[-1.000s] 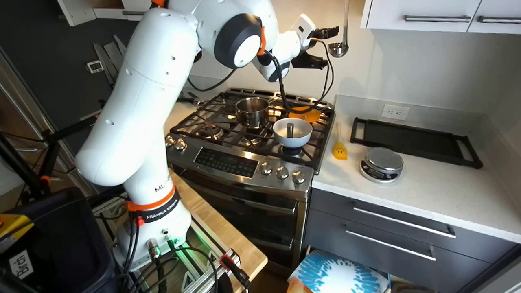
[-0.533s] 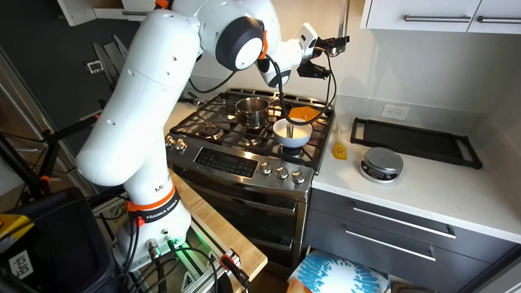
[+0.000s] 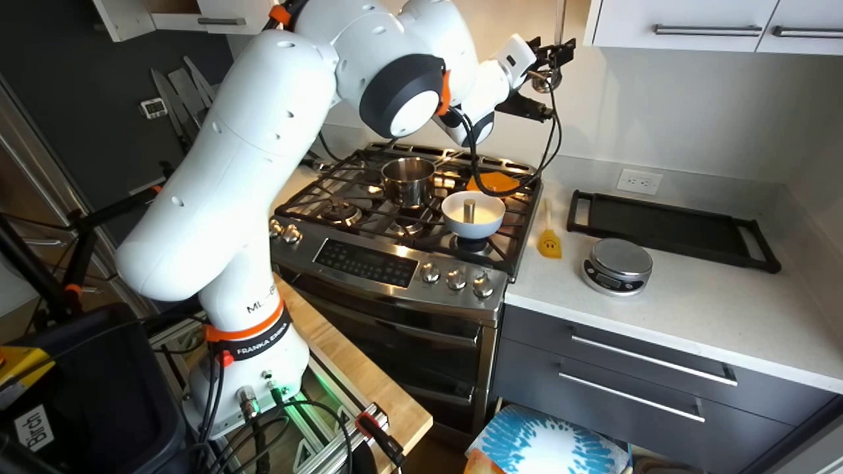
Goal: Unhang one silver ladle and put it in the silver pot
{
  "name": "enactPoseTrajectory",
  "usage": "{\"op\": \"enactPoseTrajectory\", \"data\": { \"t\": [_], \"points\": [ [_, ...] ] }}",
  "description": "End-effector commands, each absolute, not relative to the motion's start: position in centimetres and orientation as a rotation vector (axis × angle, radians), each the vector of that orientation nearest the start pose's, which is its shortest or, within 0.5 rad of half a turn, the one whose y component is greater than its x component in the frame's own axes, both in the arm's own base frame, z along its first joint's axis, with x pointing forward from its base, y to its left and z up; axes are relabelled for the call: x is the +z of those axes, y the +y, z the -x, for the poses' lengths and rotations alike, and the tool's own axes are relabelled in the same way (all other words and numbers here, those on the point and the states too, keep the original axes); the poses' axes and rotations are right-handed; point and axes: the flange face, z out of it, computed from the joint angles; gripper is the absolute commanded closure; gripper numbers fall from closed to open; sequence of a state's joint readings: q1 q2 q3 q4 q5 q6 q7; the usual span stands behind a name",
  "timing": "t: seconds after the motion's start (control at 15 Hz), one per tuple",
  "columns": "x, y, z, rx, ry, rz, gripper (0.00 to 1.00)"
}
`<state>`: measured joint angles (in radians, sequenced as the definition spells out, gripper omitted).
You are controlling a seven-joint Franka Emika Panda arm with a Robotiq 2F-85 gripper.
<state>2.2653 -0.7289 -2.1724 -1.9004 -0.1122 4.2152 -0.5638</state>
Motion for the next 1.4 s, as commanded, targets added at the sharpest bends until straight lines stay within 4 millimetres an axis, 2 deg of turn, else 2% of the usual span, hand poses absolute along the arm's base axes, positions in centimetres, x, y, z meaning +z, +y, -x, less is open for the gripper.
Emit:
{"op": "enactPoseTrajectory", "data": {
  "t": [0.0,0.07,0.13,0.2,0.27,0.53,0.6,0.67,0.73,0.8,0.93,1.0,1.27,1.33],
  "points": [
    [45.3,-11.5,-62.5,-2.609,0.17,1.813,0.0],
    [45.1,-11.7,-62.6,-2.598,0.182,1.79,0.02],
    [44.8,-11.6,-62.6,-2.576,0.191,1.77,0.26],
    [44.3,-11.4,-62.8,-2.557,0.197,1.757,0.26],
    [43.9,-11.0,-62.8,-2.536,0.193,1.745,0.32],
    [42.5,-9.8,-63.5,-2.465,0.173,1.709,0.65],
    [42.3,-9.6,-63.6,-2.454,0.169,1.703,0.67],
    [42.4,-9.5,-63.7,-2.446,0.158,1.702,0.49],
    [42.3,-9.2,-63.7,-2.441,0.145,1.704,0.38],
    [42.2,-9.2,-63.8,-2.436,0.139,1.71,0.34],
    [41.9,-9.3,-63.9,-2.433,0.146,1.72,0.34],
    [41.8,-9.6,-64.0,-2.433,0.15,1.721,0.39],
    [41.7,-10.6,-64.5,-2.429,0.144,1.737,0.71],
    [41.7,-10.7,-64.8,-2.426,0.136,1.74,0.76]
  ]
}}
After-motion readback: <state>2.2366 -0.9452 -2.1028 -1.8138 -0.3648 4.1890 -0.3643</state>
